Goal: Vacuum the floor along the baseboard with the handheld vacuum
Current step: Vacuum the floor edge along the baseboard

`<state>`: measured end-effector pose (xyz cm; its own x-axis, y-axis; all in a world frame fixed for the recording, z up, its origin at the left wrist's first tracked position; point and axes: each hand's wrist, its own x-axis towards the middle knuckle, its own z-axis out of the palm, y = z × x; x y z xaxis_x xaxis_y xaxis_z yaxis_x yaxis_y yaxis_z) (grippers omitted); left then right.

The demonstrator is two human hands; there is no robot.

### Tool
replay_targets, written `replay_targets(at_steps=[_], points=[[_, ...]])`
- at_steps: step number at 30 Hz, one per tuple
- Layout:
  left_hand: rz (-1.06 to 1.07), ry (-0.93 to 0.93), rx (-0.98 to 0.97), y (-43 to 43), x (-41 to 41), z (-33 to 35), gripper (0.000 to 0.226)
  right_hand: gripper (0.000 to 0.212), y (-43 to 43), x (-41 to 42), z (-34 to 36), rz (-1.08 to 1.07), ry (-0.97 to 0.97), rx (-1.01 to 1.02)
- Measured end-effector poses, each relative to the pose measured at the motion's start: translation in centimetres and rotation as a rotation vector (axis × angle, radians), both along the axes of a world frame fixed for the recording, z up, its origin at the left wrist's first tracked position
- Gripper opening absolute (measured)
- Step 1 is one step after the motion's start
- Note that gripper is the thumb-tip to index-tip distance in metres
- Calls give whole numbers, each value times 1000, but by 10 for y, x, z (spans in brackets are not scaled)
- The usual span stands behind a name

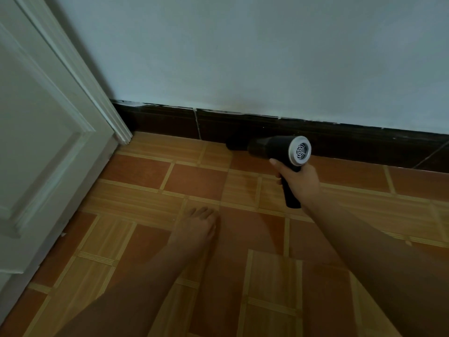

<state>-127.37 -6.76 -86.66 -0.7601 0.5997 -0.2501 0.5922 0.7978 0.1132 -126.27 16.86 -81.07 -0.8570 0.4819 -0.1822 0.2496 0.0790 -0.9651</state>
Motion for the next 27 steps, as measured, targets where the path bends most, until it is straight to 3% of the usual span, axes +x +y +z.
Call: replay_targets(at_steps=[16,21,27], points=[[-161,-12,-221,43,25,1,56,15,37,32,9,-72,-17,-20],[-132,11,-240,50,28,3,56,29,48,40,10,-85,-28,-28],[-92,21,-254,60,33,9,55,31,62,50,12,-93,-39,-35]])
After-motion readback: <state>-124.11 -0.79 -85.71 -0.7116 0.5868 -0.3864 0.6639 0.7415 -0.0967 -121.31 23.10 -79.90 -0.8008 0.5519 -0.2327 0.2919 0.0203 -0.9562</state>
